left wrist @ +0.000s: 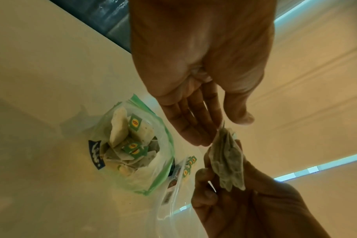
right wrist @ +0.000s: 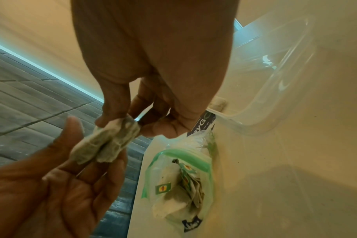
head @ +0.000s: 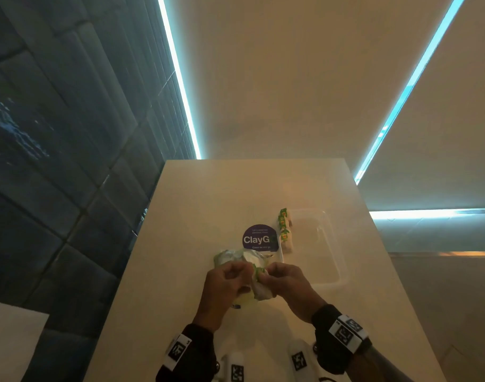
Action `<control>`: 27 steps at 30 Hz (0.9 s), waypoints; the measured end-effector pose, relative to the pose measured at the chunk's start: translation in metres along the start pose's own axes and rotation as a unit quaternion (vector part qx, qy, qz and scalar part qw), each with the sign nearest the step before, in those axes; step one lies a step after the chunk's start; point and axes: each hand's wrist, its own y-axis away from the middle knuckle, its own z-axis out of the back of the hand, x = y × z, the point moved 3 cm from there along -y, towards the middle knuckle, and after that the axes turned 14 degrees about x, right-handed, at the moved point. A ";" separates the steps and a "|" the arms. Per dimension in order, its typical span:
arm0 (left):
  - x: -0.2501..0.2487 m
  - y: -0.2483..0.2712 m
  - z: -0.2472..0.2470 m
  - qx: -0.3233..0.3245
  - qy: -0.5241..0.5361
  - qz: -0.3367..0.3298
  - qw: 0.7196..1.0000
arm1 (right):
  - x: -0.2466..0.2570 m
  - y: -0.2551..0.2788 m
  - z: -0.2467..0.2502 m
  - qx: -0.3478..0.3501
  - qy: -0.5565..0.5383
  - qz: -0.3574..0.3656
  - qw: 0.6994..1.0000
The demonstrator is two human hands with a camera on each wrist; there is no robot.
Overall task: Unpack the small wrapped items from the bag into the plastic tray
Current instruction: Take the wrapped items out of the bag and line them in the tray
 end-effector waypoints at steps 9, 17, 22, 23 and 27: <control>0.003 0.002 -0.006 -0.003 -0.064 0.039 0.997 | 0.000 0.004 -0.001 -0.021 0.006 0.045 0.999; 0.001 0.003 -0.021 0.014 -0.104 0.029 0.994 | -0.001 0.006 -0.004 -0.100 -0.002 0.067 0.993; 0.005 -0.004 -0.013 -0.031 -0.068 0.022 0.997 | 0.001 0.010 -0.003 -0.044 -0.010 0.056 0.997; 0.004 -0.004 -0.013 -0.027 -0.073 0.019 0.997 | 0.001 0.012 -0.003 -0.038 -0.015 0.056 0.998; -0.003 -0.007 -0.018 -0.021 -0.106 0.003 0.994 | 0.002 0.014 -0.002 -0.059 -0.023 0.058 0.996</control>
